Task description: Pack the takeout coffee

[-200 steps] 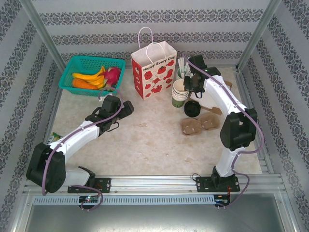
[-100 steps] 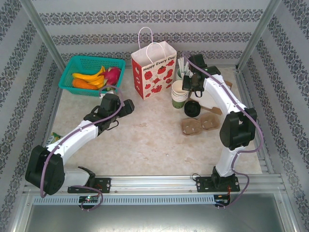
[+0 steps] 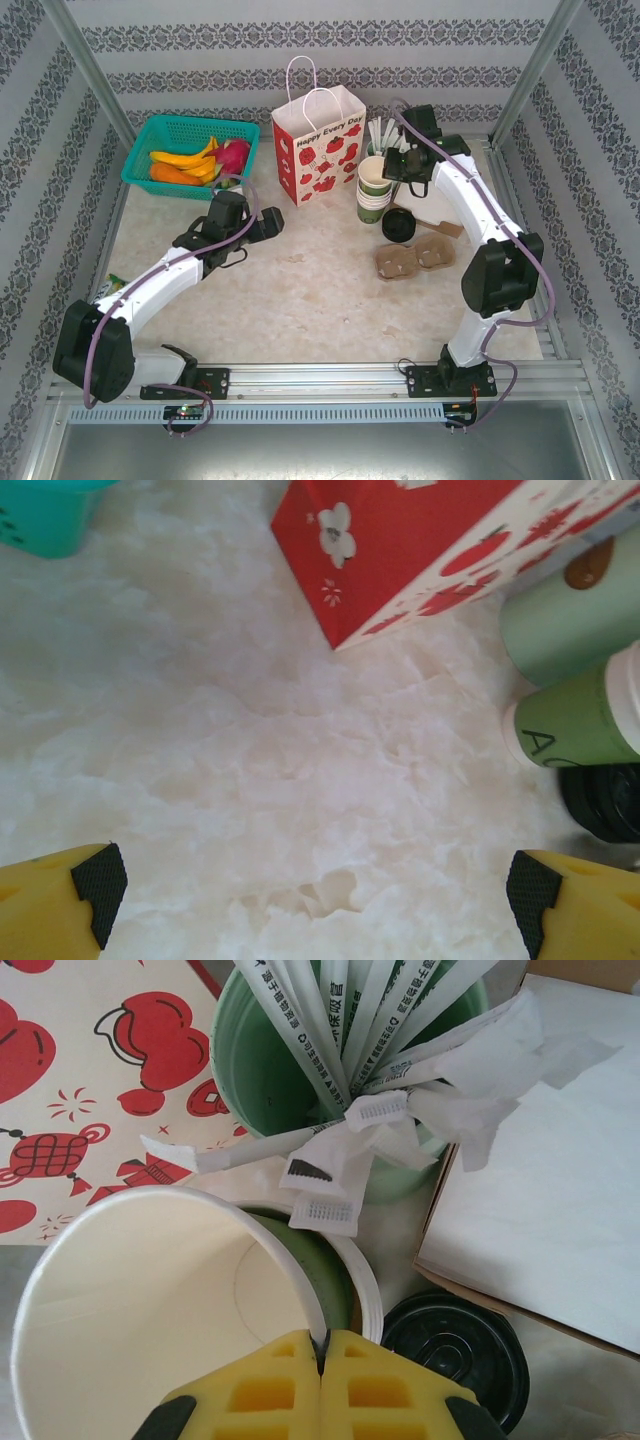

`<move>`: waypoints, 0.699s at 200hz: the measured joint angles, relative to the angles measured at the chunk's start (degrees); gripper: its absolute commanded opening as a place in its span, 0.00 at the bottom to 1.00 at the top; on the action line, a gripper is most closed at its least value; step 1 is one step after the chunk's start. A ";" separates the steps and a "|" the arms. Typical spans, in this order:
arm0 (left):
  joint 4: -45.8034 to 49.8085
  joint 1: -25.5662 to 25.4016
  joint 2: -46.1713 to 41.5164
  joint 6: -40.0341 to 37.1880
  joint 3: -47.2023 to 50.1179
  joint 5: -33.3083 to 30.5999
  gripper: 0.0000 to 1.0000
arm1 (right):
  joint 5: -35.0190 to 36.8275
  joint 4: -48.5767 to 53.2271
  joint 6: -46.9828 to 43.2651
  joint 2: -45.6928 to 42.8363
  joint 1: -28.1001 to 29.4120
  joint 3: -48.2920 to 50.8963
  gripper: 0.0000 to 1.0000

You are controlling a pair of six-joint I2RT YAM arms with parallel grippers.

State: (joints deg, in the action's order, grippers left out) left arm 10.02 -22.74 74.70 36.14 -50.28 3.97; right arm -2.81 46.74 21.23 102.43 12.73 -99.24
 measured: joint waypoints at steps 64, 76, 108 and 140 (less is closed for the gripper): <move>4.04 2.23 5.33 1.01 -11.87 6.56 0.99 | 3.80 0.20 0.00 -5.90 2.12 -0.13 0.00; 5.60 2.25 5.75 1.57 -12.79 6.54 0.99 | 4.11 0.22 0.00 -8.04 2.99 -0.20 0.00; 13.16 3.15 6.49 1.46 -16.50 6.51 0.99 | 4.28 0.61 -0.02 -11.61 6.60 -1.66 0.00; 16.31 4.17 4.24 2.10 -15.76 4.72 0.99 | 4.37 0.48 1.84 -12.28 11.50 -1.20 0.00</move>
State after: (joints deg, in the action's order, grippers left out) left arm 26.33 -18.57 78.94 38.24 -66.04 8.69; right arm 1.56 47.22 23.07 90.15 24.23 -100.44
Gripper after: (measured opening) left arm 0.994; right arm 0.067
